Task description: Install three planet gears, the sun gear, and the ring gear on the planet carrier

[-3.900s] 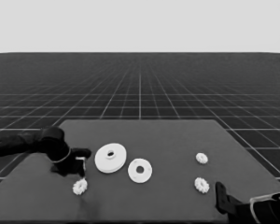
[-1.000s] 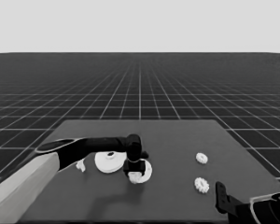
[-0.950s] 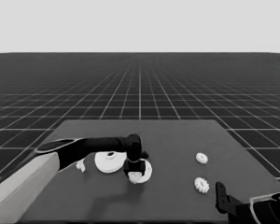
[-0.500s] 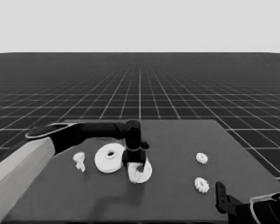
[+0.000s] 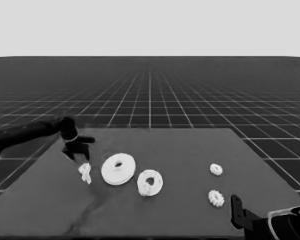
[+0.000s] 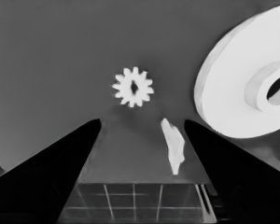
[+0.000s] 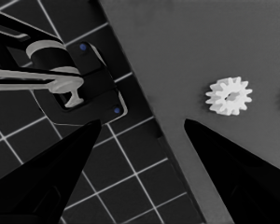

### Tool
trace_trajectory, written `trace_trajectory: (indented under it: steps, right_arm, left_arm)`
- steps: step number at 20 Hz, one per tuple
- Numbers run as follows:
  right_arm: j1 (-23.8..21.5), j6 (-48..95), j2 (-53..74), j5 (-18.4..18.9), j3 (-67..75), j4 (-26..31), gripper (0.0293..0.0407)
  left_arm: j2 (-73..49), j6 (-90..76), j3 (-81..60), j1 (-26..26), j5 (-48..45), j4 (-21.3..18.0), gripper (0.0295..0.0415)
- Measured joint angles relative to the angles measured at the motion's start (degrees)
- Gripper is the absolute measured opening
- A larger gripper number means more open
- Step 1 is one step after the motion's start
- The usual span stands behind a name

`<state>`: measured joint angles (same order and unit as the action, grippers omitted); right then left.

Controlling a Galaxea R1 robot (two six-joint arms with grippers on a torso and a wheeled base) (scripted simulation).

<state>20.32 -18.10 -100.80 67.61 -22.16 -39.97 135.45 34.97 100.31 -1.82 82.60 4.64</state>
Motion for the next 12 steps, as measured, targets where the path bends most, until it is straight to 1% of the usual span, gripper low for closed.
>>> trace_trajectory:
  steps: [4,5,6,7,9,12]
  right_arm:
    - [0.0,0.0,0.0,0.0,0.0,0.0,0.0385]
    - [0.0,0.0,0.0,0.0,0.0,0.0,0.0385]
    - [0.0,0.0,0.0,0.0,0.0,0.0,0.0385]
    - [0.0,0.0,0.0,0.0,0.0,0.0,0.0385]
    - [0.0,0.0,0.0,0.0,0.0,0.0,0.0385]
    - [0.0,0.0,0.0,0.0,0.0,0.0,0.0385]
  left_arm:
    - [1.6,-4.0,5.6,0.1,-0.2,-0.5,0.0385]
    - [3.0,-5.2,8.5,3.9,-3.9,1.5,0.0385]
    - [4.3,-6.3,11.0,6.8,-6.2,2.5,0.0385]
    - [5.3,-7.1,13.0,8.3,-7.6,2.9,0.0385]
    - [6.3,-8.1,15.2,9.6,-8.9,3.2,0.0385]
    - [6.8,-8.5,16.2,10.1,-9.5,3.3,0.0385]
